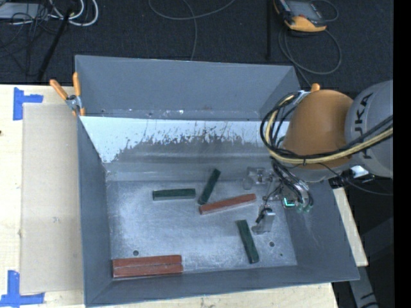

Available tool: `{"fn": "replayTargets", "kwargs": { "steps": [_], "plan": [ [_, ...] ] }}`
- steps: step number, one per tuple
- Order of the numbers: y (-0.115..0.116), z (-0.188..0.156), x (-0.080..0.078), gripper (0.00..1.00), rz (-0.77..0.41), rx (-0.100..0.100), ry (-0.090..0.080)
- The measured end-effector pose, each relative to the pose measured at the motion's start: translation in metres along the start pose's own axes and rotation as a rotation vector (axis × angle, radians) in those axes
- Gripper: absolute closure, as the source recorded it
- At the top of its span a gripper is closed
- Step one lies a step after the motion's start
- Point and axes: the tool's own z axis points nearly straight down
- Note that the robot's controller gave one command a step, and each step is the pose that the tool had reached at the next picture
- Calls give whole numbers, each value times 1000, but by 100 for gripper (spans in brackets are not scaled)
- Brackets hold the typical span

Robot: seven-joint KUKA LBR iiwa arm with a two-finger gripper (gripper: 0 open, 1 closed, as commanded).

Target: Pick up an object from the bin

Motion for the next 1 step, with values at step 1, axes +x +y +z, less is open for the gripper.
{"fn": "replayTargets", "kwargs": {
  "steps": [1],
  "plan": [
    [5, 79, -48, 0, 88, -1, -1]
  ]
}}
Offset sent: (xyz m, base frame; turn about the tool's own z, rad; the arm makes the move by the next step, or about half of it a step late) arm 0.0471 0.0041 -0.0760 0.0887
